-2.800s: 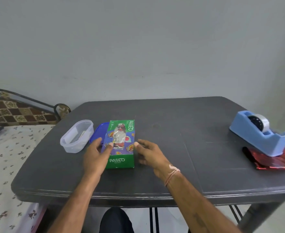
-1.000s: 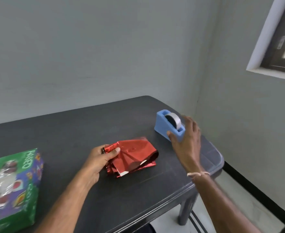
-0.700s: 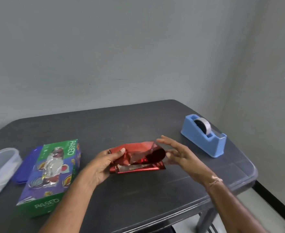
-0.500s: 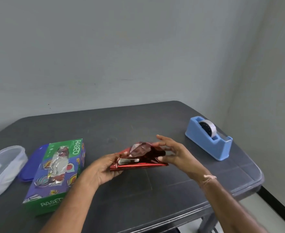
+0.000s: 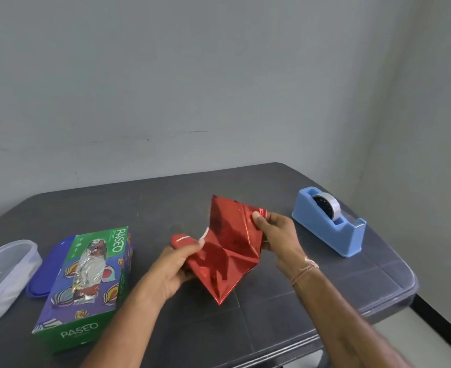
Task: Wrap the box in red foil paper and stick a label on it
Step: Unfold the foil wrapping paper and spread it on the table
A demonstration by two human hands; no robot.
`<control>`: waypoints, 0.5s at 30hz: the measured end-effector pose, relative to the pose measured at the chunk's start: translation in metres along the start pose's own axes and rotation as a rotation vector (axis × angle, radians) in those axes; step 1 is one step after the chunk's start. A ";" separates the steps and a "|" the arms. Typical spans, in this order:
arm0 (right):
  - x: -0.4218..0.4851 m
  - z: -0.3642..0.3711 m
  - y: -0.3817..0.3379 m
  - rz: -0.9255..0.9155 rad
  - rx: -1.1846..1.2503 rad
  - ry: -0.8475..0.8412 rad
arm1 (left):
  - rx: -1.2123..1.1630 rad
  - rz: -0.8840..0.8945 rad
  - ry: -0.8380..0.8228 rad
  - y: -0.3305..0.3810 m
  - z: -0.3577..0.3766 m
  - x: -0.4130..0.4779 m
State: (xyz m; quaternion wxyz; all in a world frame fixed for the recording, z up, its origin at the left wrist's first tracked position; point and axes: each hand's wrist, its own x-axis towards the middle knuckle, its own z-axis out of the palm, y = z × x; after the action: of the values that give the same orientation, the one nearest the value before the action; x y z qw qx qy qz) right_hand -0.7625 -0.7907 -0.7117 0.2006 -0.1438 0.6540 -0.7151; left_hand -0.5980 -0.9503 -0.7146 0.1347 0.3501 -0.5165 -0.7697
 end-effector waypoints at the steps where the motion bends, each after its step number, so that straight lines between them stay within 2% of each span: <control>1: 0.002 -0.003 0.003 0.047 0.036 0.024 | 0.027 0.027 0.065 -0.003 -0.001 0.002; 5: 0.008 -0.017 0.019 0.135 0.075 0.171 | 0.000 0.057 0.143 -0.009 -0.007 0.005; 6: 0.009 -0.020 0.023 0.099 -0.052 0.228 | -0.018 0.047 0.140 -0.009 -0.008 0.003; 8: 0.001 -0.018 0.026 -0.074 -0.493 0.372 | -0.032 0.045 0.153 -0.009 -0.008 0.000; 9: -0.007 -0.012 0.024 -0.175 -0.593 0.411 | -0.043 0.048 0.163 -0.009 -0.007 -0.001; 10: -0.014 -0.004 0.022 -0.242 -0.572 0.362 | -0.052 0.051 0.169 -0.009 -0.006 -0.001; 13: -0.039 0.033 0.022 -0.197 -0.361 -0.133 | -0.094 0.050 0.165 -0.007 -0.001 -0.007; 15: -0.049 0.049 0.031 -0.200 -0.351 -0.312 | -0.116 0.037 0.132 -0.006 0.003 -0.013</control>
State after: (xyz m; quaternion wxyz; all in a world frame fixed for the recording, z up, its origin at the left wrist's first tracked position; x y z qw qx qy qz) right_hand -0.6933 -0.8122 -0.7345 0.1994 -0.3490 0.7117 -0.5761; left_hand -0.5892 -0.9383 -0.7138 0.2029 0.3821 -0.4675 -0.7709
